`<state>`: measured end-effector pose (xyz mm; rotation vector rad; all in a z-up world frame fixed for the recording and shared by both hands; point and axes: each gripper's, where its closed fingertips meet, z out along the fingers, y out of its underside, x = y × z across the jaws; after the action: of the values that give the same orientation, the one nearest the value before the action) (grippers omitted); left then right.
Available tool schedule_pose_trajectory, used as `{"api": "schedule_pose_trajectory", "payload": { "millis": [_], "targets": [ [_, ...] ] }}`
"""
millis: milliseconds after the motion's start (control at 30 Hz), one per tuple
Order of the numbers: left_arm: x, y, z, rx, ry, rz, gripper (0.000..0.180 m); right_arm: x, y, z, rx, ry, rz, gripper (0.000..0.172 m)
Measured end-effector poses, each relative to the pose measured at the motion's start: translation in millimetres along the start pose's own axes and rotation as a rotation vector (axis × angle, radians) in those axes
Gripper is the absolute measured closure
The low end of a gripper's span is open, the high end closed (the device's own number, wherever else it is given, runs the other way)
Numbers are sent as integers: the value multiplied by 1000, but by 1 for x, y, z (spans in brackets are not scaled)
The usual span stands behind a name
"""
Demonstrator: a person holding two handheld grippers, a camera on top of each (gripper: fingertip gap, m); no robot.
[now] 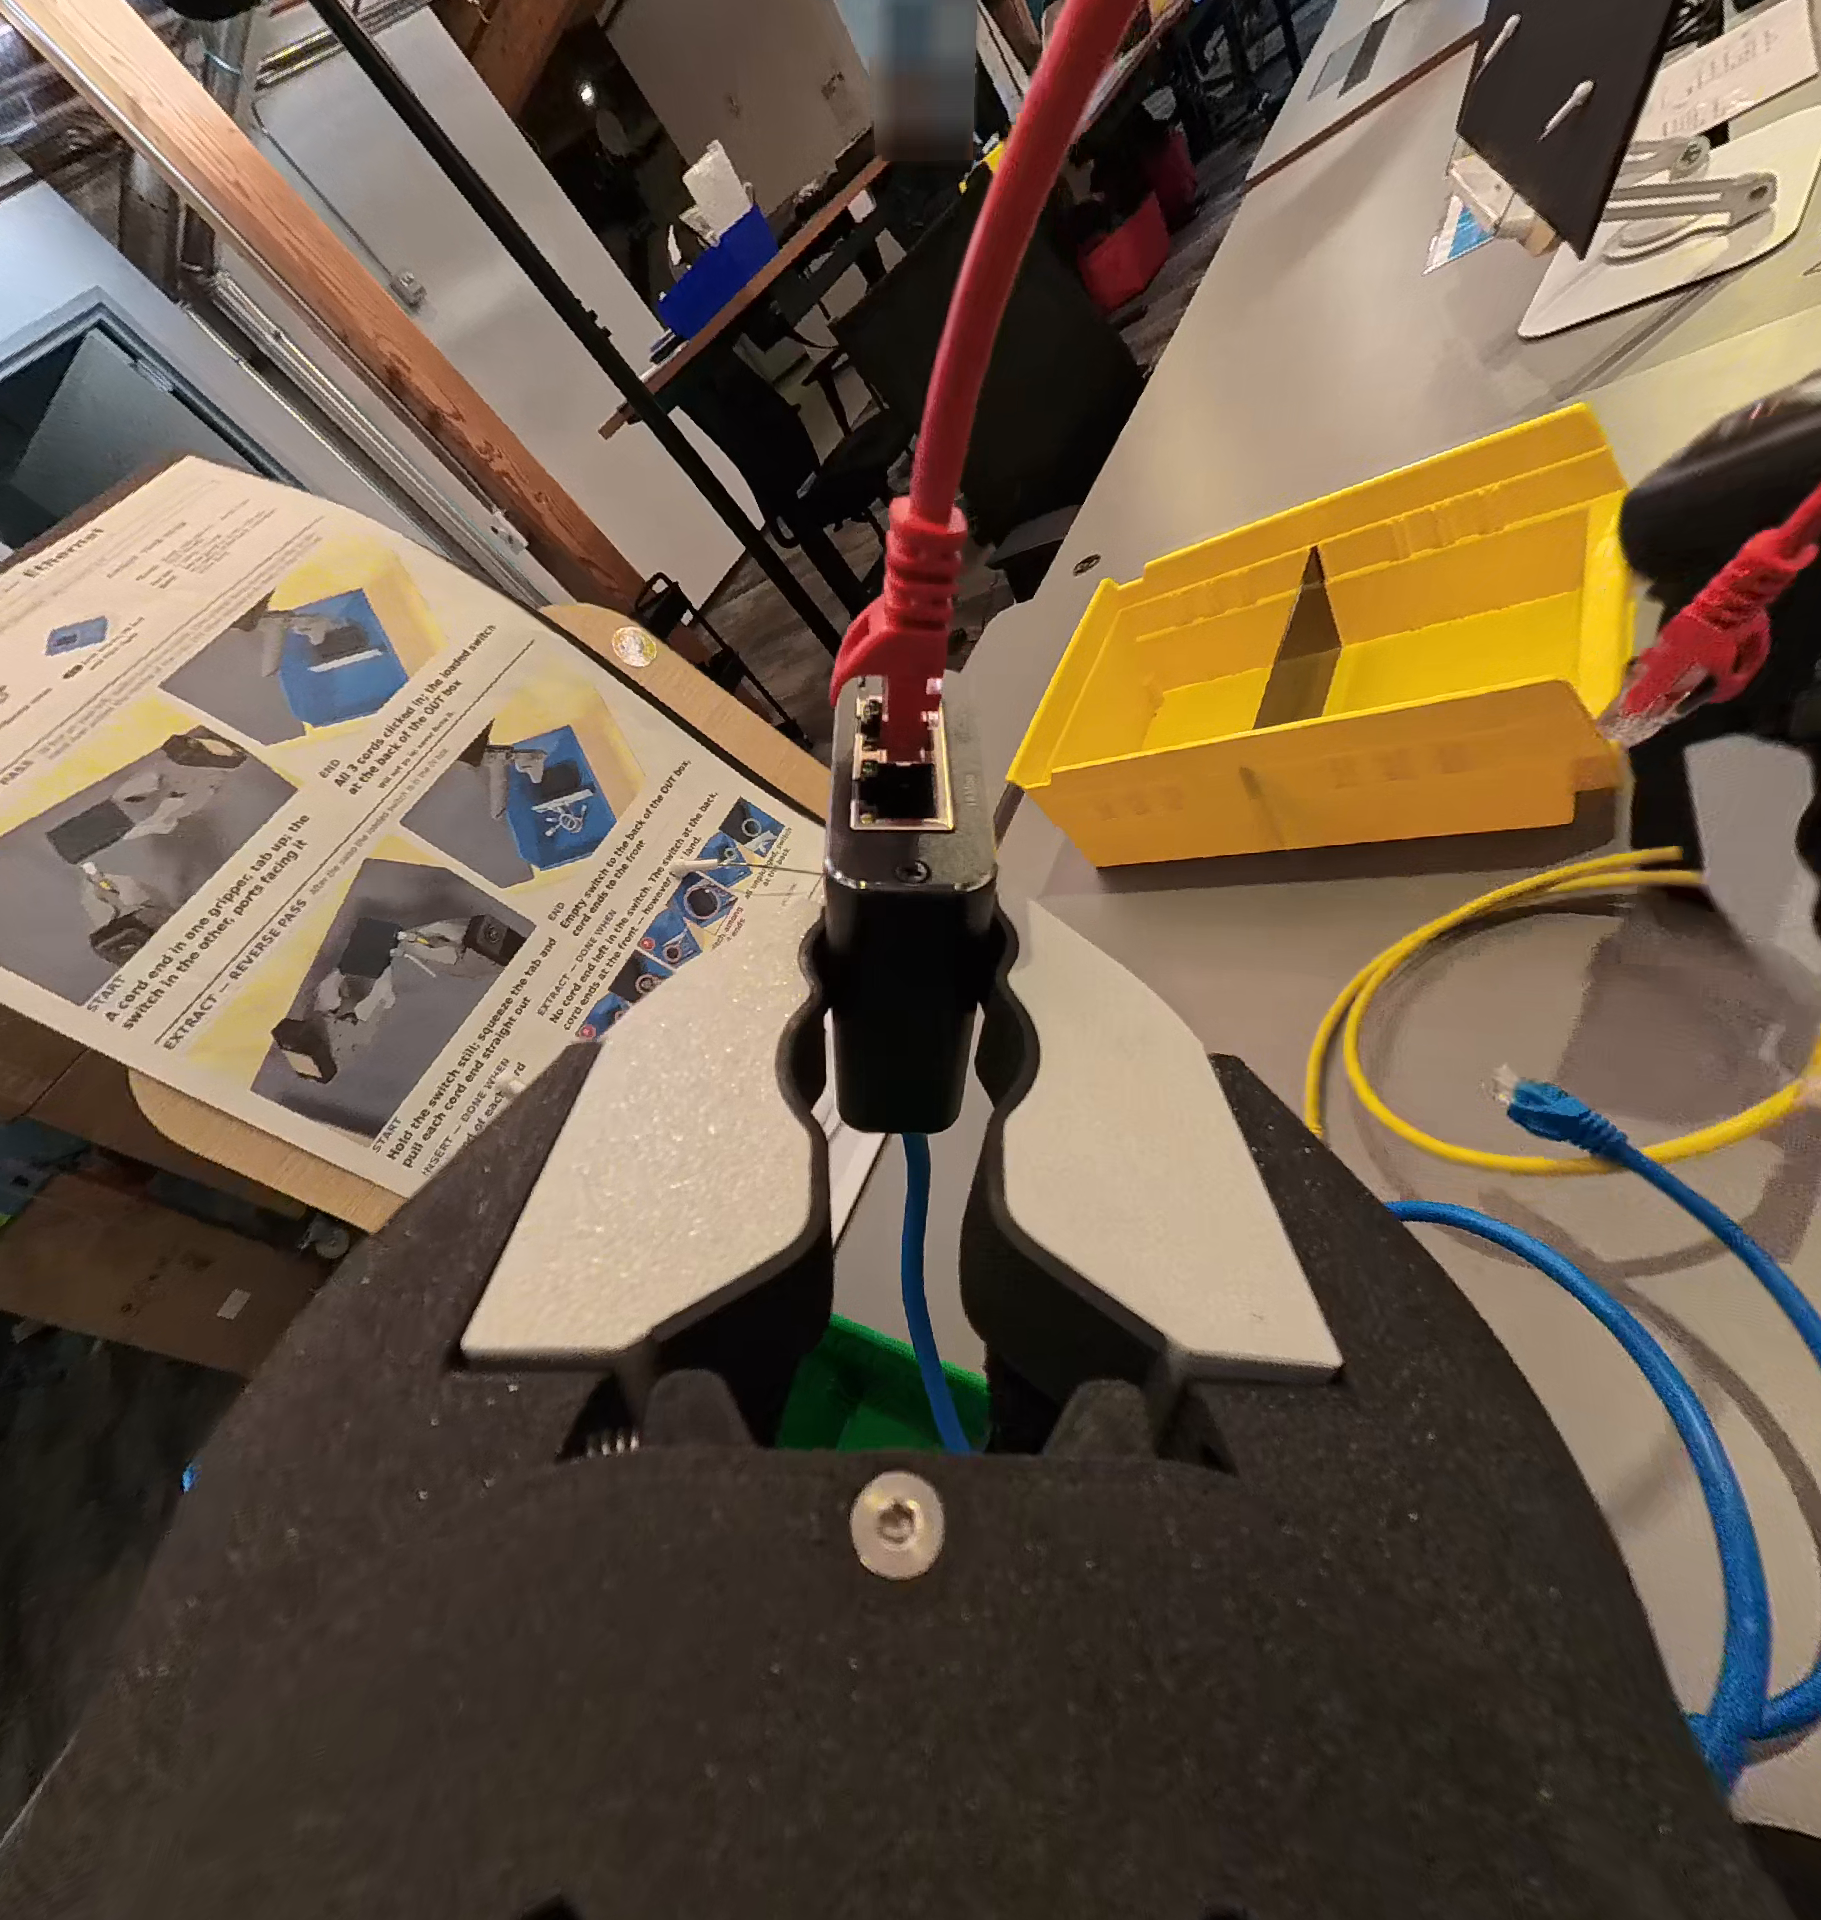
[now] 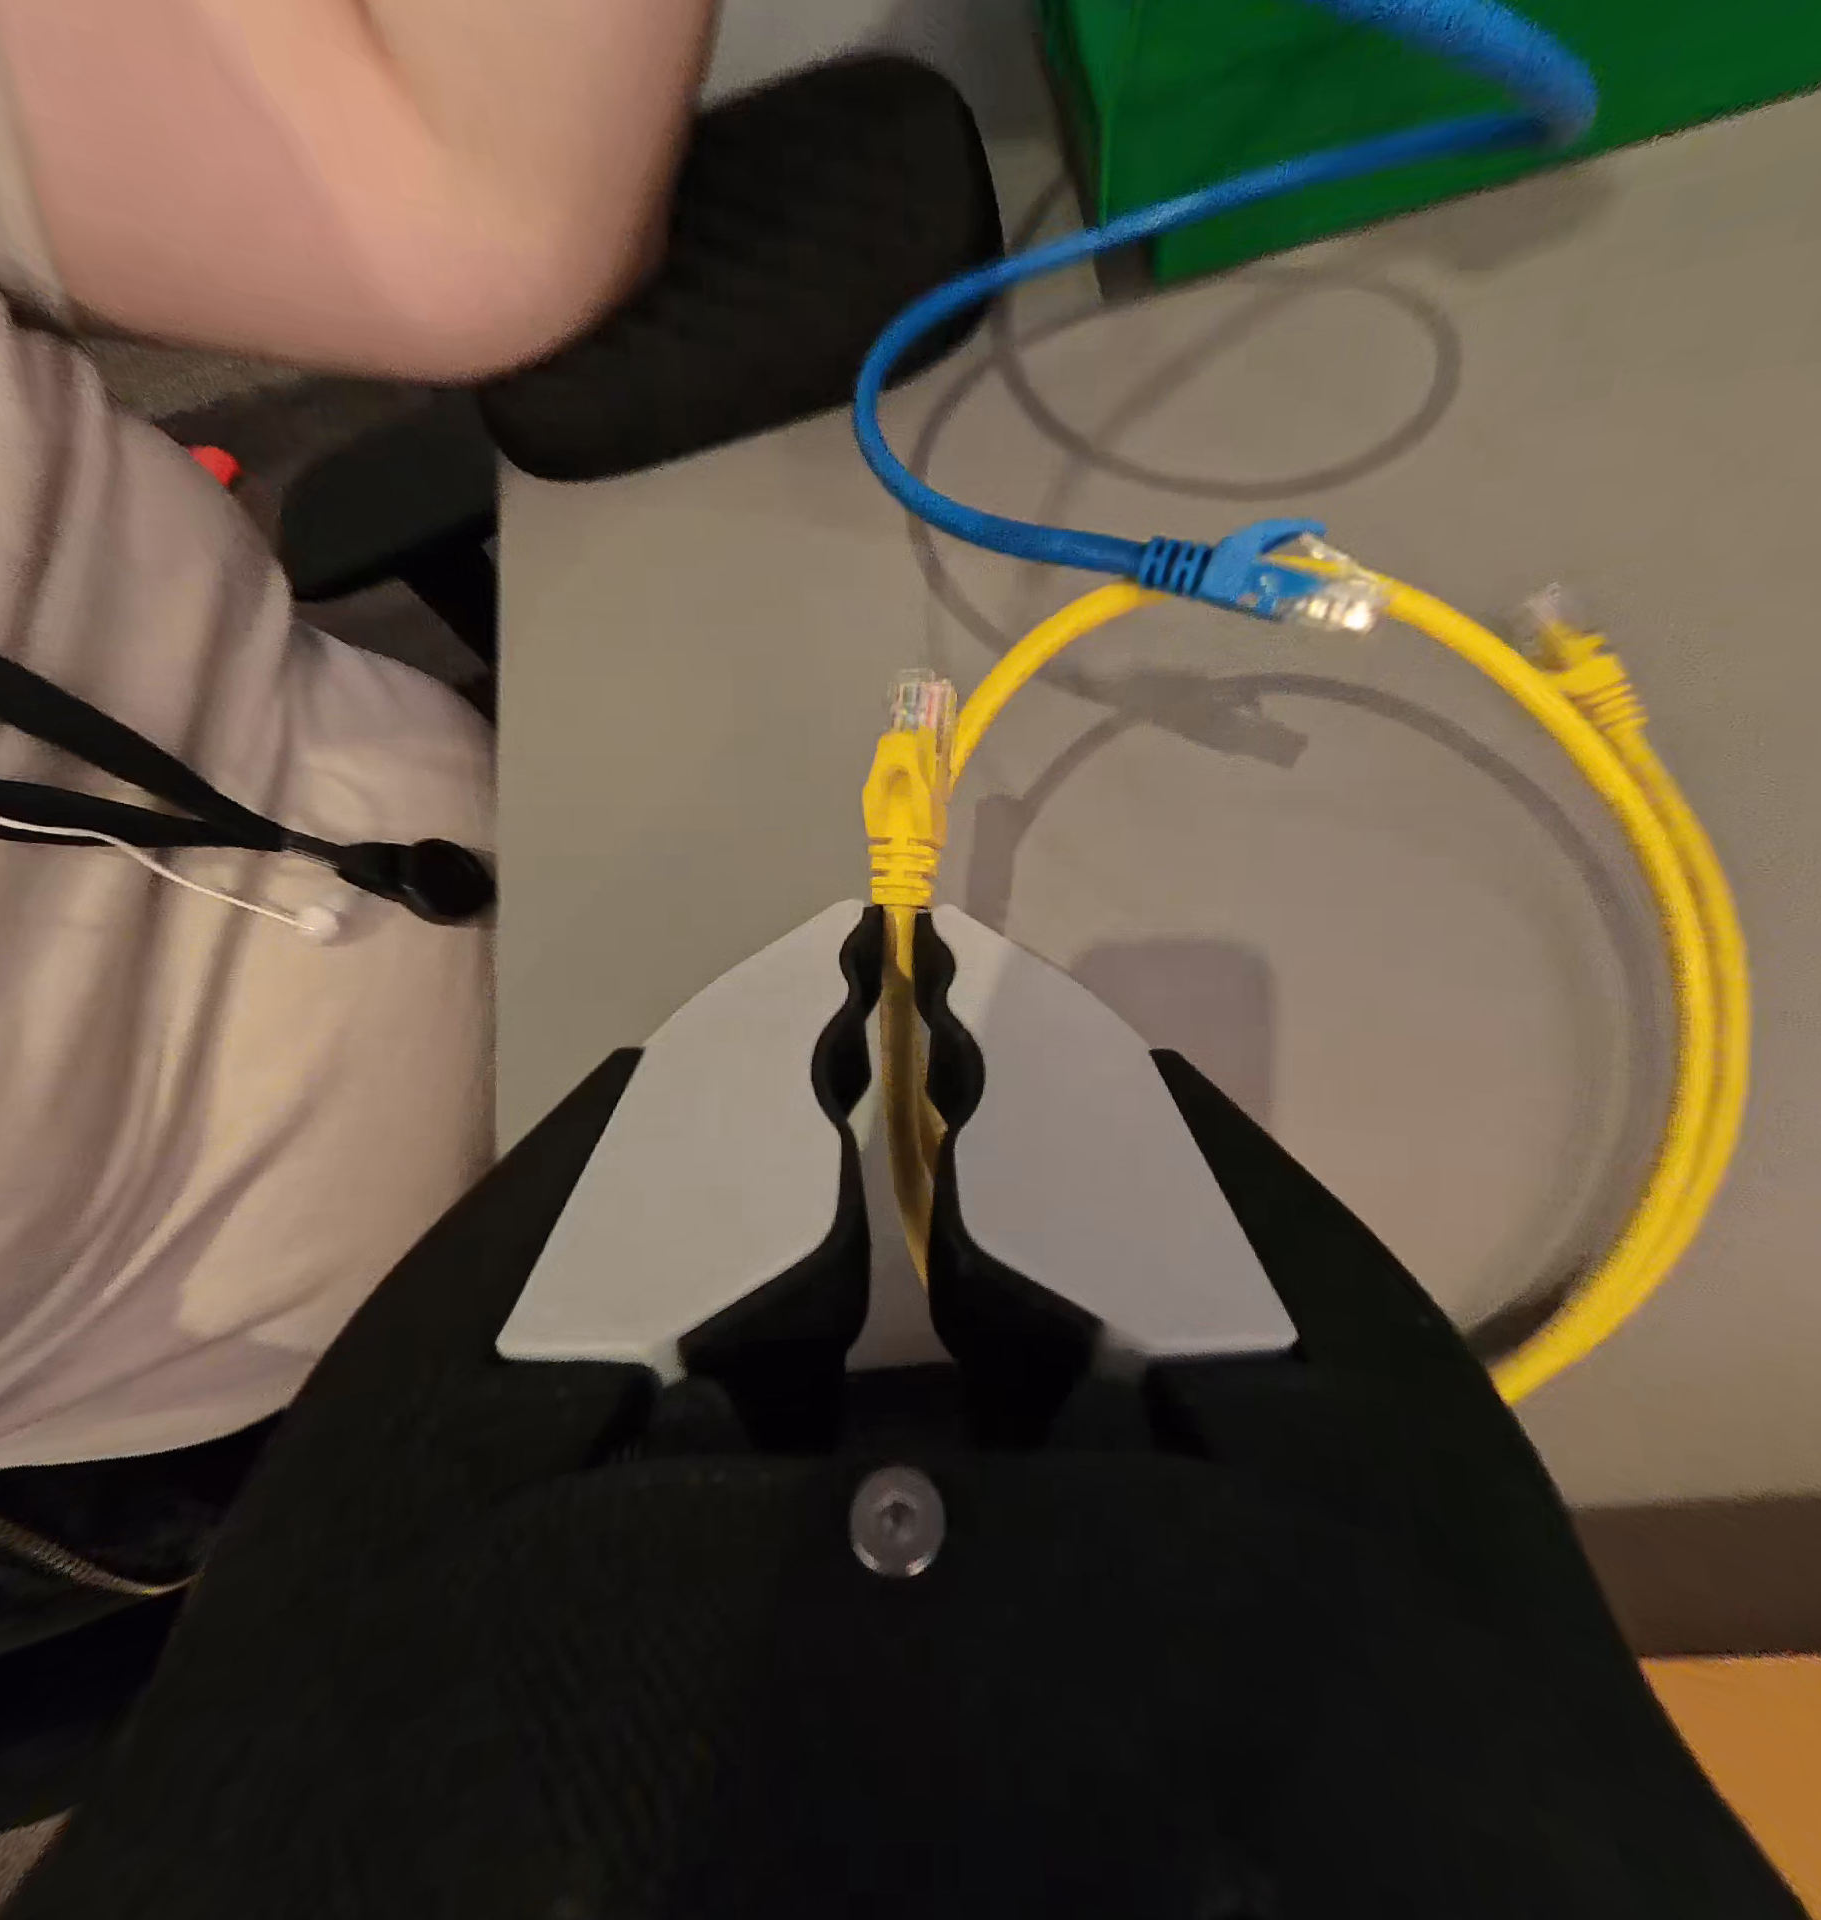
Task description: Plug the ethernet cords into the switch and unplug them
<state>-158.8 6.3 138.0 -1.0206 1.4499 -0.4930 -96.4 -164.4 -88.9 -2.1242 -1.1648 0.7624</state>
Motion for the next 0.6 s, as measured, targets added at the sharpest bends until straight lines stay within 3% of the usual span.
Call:
{"api": "schedule_pose_trajectory", "payload": {
  "millis": [167,333,600],
  "targets": [
    [-9,4,-6,8,-28,-20,156,-6,-18,-42,66,71,35,165],
    [-13,4,-13,24,-40,-34,156,-8,-59,-94,256,94,101,165],
    [-19,9,-22,24,-53,-53,156,-8,-113,-181,430,165,50,165]
  ]
}}
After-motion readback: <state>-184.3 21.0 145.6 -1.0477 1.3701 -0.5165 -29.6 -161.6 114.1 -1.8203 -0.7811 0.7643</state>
